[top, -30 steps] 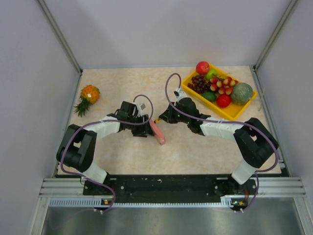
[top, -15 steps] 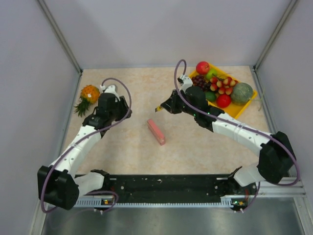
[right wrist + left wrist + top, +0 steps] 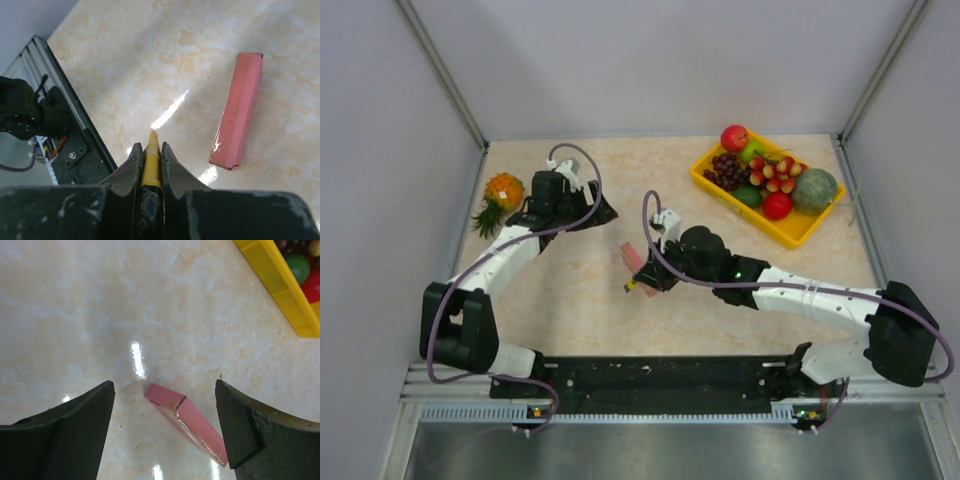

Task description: Unpack the express box

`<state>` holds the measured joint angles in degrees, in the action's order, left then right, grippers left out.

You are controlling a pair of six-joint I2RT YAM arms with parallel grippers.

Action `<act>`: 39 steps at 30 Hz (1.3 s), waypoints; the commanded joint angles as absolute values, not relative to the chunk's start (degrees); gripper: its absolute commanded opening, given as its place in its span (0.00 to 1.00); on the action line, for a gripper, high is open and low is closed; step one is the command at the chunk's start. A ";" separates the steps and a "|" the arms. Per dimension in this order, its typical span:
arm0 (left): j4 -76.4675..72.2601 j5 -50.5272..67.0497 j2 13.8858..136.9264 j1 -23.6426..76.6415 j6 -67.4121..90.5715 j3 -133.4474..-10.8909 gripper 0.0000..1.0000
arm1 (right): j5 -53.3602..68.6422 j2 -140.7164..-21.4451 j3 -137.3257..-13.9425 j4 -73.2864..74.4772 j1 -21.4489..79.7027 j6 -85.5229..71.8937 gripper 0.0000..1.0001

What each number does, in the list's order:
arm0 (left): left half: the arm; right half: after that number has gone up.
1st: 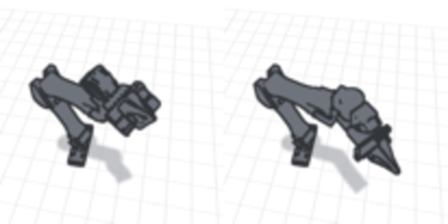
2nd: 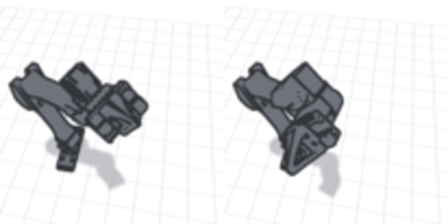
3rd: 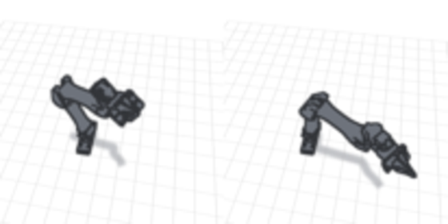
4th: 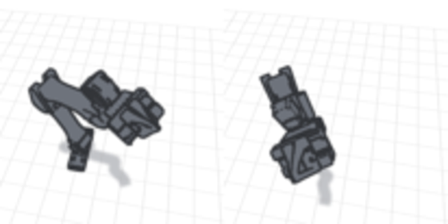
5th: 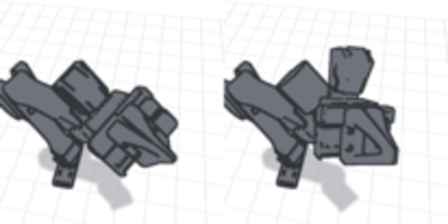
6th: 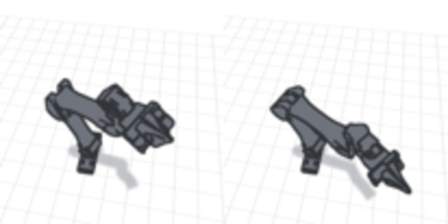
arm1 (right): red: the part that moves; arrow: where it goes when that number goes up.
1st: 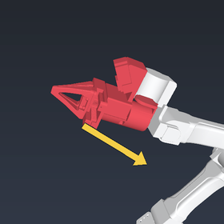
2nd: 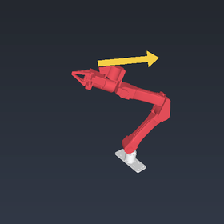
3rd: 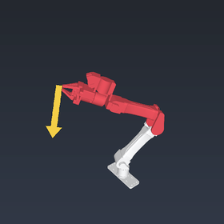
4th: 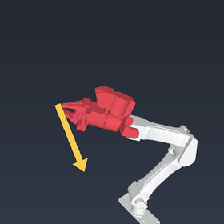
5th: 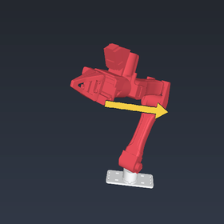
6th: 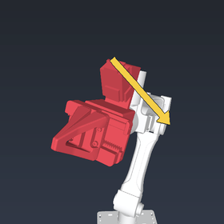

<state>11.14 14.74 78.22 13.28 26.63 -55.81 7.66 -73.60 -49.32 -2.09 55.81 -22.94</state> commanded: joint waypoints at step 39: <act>7.91 44.38 87.01 14.50 28.39 -45.53 0.57 | -19.16 -76.55 -43.51 -0.26 56.25 -27.68 0.00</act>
<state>8.19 43.90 89.54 14.04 29.85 -46.57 -16.34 -78.96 -44.05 0.82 57.28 -26.24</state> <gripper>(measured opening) 0.579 0.084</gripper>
